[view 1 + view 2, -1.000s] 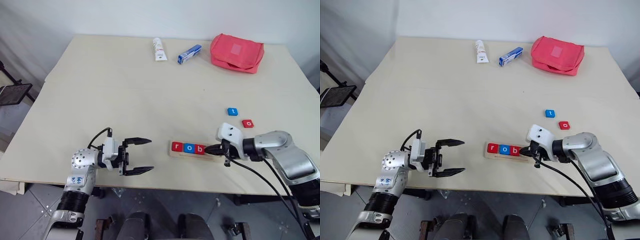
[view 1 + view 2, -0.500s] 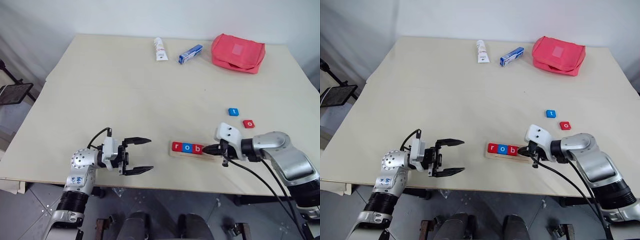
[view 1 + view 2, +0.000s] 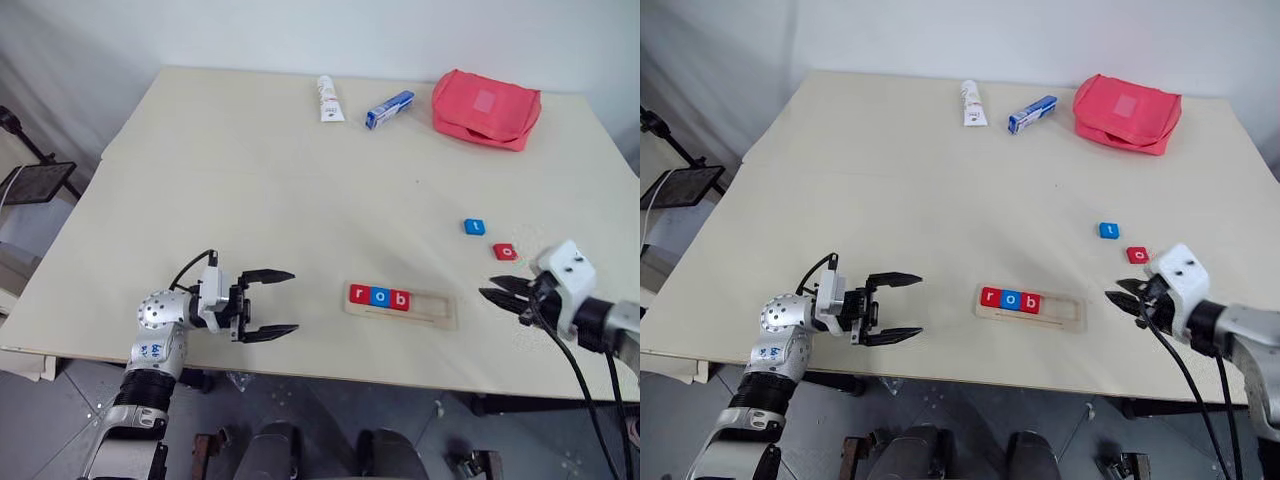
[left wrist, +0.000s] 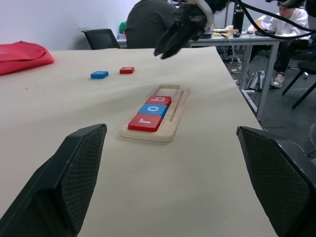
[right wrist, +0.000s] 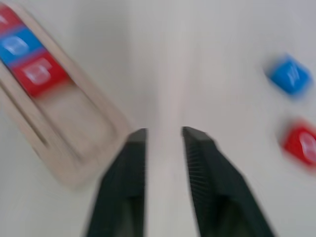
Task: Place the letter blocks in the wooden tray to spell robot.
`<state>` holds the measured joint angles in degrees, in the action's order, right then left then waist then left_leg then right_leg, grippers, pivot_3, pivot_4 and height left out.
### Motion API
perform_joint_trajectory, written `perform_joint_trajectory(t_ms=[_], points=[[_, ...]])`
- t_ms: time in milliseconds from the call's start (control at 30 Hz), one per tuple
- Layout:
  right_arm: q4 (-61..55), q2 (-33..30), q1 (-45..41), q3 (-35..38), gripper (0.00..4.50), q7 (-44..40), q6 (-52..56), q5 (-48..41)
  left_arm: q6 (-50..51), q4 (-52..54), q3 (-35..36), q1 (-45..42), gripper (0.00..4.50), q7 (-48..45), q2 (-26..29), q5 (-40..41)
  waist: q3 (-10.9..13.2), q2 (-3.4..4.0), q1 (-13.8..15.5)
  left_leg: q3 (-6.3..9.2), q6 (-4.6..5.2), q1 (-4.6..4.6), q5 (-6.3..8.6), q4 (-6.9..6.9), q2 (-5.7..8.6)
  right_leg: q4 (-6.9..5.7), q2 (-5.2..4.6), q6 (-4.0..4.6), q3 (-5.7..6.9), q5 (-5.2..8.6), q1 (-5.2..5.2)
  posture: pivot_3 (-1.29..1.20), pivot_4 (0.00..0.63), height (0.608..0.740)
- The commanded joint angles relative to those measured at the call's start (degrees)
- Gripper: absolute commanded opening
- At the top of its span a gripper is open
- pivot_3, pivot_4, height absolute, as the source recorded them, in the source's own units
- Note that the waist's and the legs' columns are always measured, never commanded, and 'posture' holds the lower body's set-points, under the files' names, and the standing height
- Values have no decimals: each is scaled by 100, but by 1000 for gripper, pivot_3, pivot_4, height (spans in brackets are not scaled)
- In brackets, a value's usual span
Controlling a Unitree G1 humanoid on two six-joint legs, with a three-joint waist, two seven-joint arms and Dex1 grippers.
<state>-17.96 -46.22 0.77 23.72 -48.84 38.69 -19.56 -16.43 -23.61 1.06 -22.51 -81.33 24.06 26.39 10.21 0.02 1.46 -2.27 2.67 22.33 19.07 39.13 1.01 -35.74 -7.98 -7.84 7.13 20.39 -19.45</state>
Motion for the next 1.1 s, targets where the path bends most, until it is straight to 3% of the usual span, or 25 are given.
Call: perform_joint_trajectory(t_ms=[33, 200, 500, 1100], points=[[68, 158, 190, 571, 2639, 322, -361, -21, -96, -112, 70, -112, 4500, -145, -24, 60, 0, 0, -14, -2, 0, -1, 0, 0, -1, 0, 1, 0, 0, 0, 0, 0, 150, 740], [803, 493, 114, 963, 4452, 629, -1077, -74, -159, -435, 178, -303, 4500, -240, -61, 94, 0, 1, -14, -7, -2, -5, -3, 0, -4, -1, 4, 0, -1, 0, 1, 0, 150, 740], [1483, 239, -34, 865, 4452, 143, -1852, -210, -287, -728, 195, -502, 4500, -373, -55, 28, 0, 1, -17, -9, 0, -4, -4, -1, -3, -1, 3, 0, -2, 0, 0, 0, 150, 740], [1551, 102, -79, 677, 4452, -9, -1833, -372, -376, -825, 241, -504, 4500, -423, 24, 20, 0, 1, -14, -8, 2, -4, -4, -1, -2, -1, 0, 0, 1, 0, 0, 0, 150, 740]])
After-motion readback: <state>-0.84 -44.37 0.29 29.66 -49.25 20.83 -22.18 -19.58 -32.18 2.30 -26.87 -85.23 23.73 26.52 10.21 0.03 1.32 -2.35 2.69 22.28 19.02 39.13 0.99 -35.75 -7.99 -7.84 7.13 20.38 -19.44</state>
